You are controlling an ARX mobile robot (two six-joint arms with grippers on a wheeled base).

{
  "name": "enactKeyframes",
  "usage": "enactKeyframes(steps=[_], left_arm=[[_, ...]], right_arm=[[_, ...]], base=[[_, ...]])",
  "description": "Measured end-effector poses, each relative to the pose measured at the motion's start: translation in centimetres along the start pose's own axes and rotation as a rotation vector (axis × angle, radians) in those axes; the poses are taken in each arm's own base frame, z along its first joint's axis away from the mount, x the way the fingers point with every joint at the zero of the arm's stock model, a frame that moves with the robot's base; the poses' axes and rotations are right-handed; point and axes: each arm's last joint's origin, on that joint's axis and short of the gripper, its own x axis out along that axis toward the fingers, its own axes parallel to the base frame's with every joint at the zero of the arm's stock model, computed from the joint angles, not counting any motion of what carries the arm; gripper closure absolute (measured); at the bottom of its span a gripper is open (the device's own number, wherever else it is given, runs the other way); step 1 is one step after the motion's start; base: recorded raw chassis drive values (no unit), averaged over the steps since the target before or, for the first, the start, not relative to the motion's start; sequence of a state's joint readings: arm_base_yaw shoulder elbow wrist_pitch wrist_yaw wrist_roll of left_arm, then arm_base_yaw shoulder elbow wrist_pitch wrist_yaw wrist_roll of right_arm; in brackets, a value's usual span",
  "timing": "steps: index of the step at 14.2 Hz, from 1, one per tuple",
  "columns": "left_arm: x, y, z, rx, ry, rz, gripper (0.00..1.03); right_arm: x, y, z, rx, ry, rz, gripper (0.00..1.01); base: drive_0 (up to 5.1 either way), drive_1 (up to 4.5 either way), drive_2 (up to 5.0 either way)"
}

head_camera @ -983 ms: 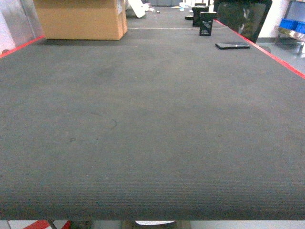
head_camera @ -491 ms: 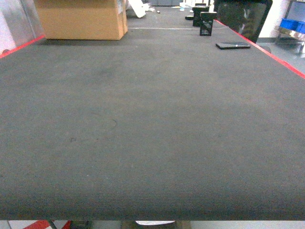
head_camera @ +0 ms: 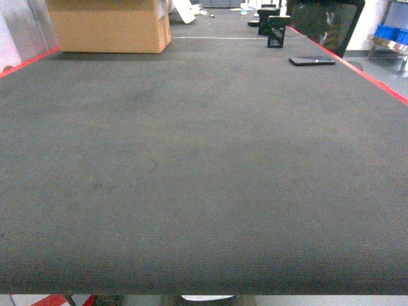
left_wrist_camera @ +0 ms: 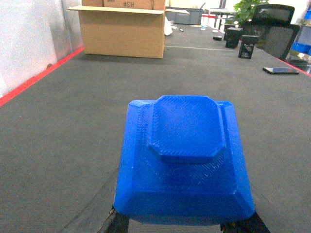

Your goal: Sort blue parts and orange caps into right shelf containers

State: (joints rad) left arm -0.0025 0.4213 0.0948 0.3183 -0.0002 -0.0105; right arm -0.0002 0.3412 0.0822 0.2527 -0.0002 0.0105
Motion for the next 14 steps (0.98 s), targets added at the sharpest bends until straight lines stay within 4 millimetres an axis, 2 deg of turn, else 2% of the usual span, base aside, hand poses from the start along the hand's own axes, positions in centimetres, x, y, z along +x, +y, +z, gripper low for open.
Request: enactKeyframes(steps=[7,10,11,14], left_arm=[[-1.2,0.0,-1.4,0.0,-0.002,0.0,0.62],[-1.6,0.0,-2.0,0.0,-0.015,-0.001,0.62],[-1.7,0.0,-1.9,0.0,-0.018,0.001,0.62],[-1.8,0.0,-2.0,0.0,-0.015,0.0,0.62]], right_arm=[[-0.9,0.0,-1.4,-0.003,-0.023,0.0,0.58],[-1.3,0.0,-1.7,-0.004,-0.009,0.0,0.58],[-2.0,0.0,-2.3,-0.004,0.037,0.0,0.58],[-2.3,0.0,-1.7,-0.004,-0.031,0.001,0.58]], base=[[0.0,0.0,0.0],[0.0,0.0,0.0],[0.0,0.0,0.0],[0.0,0.0,0.0]])
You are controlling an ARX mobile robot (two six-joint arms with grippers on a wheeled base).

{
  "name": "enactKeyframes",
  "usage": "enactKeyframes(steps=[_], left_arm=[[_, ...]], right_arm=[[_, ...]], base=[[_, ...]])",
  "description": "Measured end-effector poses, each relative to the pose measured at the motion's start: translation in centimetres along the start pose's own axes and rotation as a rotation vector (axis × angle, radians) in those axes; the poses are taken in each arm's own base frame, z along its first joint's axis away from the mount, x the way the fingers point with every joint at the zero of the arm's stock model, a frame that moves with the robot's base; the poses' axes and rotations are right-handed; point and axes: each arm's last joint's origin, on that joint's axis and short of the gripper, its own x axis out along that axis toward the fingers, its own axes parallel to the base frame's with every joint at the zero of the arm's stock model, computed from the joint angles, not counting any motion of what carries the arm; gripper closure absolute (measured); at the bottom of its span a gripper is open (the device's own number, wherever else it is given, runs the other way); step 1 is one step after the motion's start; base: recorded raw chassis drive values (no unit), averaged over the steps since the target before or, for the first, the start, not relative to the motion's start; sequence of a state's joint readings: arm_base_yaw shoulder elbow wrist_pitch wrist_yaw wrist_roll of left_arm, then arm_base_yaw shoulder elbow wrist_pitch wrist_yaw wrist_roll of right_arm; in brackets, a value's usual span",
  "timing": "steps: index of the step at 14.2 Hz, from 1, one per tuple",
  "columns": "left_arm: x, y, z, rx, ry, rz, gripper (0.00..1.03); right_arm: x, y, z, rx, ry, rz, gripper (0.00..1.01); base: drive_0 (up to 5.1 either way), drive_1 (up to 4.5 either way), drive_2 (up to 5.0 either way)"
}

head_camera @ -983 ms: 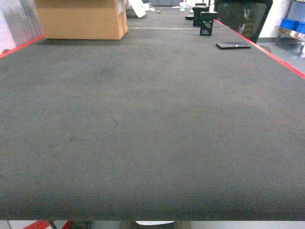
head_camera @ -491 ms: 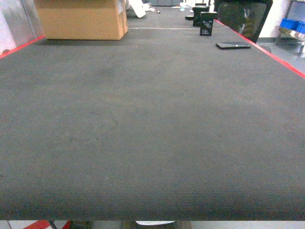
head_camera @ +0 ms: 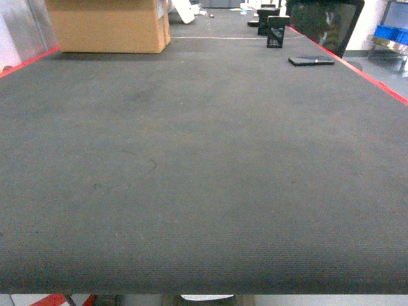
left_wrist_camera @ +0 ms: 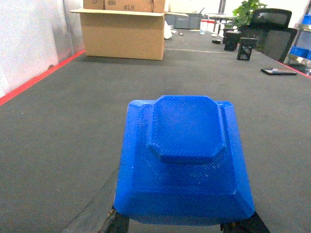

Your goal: Sort blue parts and orange caps into right shelf containers

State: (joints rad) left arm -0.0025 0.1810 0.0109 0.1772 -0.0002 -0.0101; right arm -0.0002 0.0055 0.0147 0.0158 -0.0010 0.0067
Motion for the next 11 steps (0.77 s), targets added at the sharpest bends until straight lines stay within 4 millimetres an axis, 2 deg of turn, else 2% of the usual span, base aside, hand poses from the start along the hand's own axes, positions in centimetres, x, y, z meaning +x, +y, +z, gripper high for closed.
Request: enactKeyframes(steps=[2,3,11], left_arm=[[-0.89,0.0,-0.68,0.0,0.054,-0.002,0.62],[-1.12,0.0,-0.17,0.0,-0.005,-0.001,0.62],[-1.11,0.0,-0.33,0.0,0.011,0.0,0.63]], right_arm=[[0.0,0.0,-0.26,0.0,0.023,-0.001,0.58],[0.0,0.0,-0.25,0.0,0.022,-0.001,0.58],[0.0,0.0,-0.26,0.0,0.023,-0.001,0.58]], base=[[0.0,0.0,0.0],[0.0,0.0,0.0],[0.0,0.0,0.0]])
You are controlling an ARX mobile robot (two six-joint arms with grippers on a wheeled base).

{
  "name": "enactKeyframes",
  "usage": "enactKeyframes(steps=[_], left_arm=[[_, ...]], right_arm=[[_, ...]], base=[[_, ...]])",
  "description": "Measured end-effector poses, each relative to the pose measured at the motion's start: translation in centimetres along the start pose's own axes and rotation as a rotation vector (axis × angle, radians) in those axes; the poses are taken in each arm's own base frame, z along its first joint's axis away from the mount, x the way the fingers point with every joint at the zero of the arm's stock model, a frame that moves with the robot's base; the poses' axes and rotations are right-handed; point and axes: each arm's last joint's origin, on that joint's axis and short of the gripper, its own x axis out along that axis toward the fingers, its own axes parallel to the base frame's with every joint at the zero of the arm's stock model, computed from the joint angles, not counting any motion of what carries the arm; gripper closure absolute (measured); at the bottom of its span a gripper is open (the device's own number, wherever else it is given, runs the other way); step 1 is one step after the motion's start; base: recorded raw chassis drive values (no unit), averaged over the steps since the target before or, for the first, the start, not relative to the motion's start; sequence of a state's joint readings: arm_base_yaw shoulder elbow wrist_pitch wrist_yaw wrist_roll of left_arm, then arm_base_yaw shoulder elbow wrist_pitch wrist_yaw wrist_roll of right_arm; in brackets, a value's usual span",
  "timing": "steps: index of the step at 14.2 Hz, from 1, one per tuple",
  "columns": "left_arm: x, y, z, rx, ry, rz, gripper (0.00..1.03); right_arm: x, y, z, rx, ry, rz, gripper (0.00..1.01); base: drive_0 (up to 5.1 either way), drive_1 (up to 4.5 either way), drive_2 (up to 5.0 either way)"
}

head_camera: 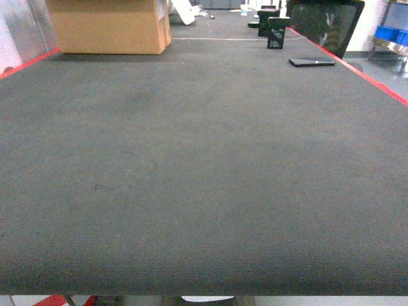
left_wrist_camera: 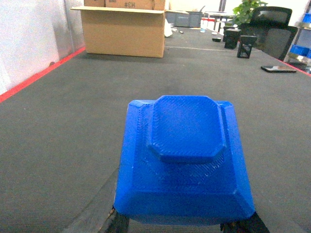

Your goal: Sort blue parts and orange caps into right shelf containers

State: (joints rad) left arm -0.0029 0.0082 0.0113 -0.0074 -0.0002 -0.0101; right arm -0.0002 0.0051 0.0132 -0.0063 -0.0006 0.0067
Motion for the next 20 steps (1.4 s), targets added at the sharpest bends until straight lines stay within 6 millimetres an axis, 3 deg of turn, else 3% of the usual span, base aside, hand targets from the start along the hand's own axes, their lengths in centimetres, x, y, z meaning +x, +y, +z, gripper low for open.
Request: enactKeyframes(steps=[20], left_arm=[[0.0,0.01,0.0,0.0,0.0,0.001,0.63]], right_arm=[[0.0,0.0,0.0,0.0,0.0,0.0,0.58]], base=[[-1.4,-1.41,-1.4]])
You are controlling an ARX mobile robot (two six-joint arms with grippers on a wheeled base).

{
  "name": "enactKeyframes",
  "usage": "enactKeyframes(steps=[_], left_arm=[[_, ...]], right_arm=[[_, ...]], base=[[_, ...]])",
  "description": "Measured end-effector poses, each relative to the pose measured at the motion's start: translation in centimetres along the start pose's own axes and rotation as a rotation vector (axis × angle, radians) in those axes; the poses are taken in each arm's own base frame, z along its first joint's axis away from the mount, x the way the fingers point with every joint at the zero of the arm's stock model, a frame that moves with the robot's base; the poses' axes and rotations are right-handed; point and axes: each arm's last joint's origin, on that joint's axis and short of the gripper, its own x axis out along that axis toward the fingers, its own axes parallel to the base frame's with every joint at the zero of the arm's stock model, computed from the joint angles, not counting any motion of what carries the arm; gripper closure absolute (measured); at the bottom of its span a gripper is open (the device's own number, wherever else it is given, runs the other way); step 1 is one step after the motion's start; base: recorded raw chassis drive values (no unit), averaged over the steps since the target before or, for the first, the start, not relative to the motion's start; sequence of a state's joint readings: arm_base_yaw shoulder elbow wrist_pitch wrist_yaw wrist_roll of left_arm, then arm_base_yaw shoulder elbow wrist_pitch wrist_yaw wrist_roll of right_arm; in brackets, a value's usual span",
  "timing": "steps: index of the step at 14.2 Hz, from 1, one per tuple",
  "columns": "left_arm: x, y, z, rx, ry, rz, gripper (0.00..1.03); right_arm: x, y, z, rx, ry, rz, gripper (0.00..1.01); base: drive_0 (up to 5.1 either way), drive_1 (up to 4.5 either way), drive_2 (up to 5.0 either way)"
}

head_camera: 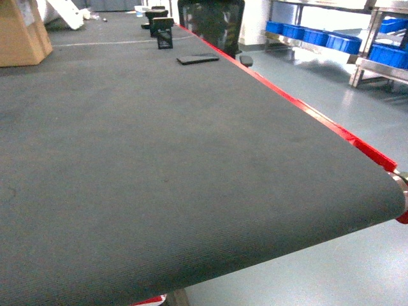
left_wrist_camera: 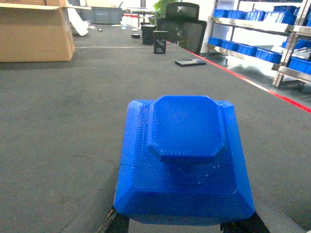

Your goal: Sort blue parts and orange caps into right shelf containers

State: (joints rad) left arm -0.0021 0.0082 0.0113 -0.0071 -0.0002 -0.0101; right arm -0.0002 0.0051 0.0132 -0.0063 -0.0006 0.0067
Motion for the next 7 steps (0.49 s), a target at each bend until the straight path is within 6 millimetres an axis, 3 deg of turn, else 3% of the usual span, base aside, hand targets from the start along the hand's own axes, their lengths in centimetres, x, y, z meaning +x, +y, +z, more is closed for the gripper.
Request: enactKeyframes(steps=[7], left_arm=[[0.0,0.0,0.0,0.0,0.0,0.0,0.63]], right_arm=[[0.0,0.0,0.0,0.0,0.0,0.0,0.58]], base=[[-1.6,-1.64,-1.6]])
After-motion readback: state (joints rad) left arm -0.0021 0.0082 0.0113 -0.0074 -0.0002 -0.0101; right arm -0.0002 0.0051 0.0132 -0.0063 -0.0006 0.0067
